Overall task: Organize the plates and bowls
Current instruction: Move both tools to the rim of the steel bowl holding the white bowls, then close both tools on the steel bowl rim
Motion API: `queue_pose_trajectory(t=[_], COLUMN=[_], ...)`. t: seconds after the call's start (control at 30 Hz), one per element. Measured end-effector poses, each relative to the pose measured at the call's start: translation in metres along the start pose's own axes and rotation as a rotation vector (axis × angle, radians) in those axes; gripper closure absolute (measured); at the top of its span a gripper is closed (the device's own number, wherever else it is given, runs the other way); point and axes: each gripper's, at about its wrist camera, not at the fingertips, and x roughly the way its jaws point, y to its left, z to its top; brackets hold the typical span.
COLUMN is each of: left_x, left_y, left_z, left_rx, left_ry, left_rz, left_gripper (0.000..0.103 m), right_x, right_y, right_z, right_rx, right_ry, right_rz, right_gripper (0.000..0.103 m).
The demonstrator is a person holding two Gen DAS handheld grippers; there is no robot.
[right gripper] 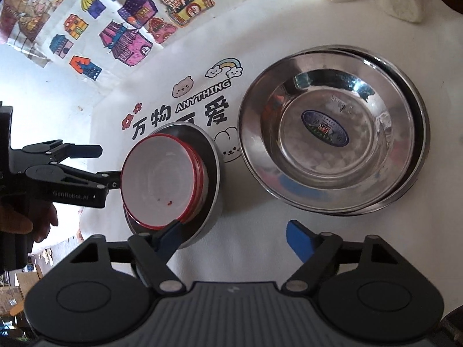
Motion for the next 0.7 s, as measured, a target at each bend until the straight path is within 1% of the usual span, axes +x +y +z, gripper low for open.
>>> queue_pose_trajectory(t=[0.2, 0.43, 0.7], left_x=[0.001, 0.001, 0.001], left_y=[-0.003, -0.012, -0.015], left_z=[0.000, 0.001, 0.002], left_rx=[-0.001, 0.016, 0.018], left_ry=[-0.004, -0.011, -0.012], left_rz=[0.017, 0.066, 0.087], left_gripper=[0.005, 0.005, 0.005], right_x=[0.004, 0.006, 0.011], right_y=[0.000, 0.004, 0.007], right_z=[0.002, 0.005, 0.007], right_rx=[0.021, 0.006, 0.004], right_ry=[0.009, 0.022, 0.038], right_rz=[-0.016, -0.043, -0.055], right_gripper=[0.029, 0.029, 0.029])
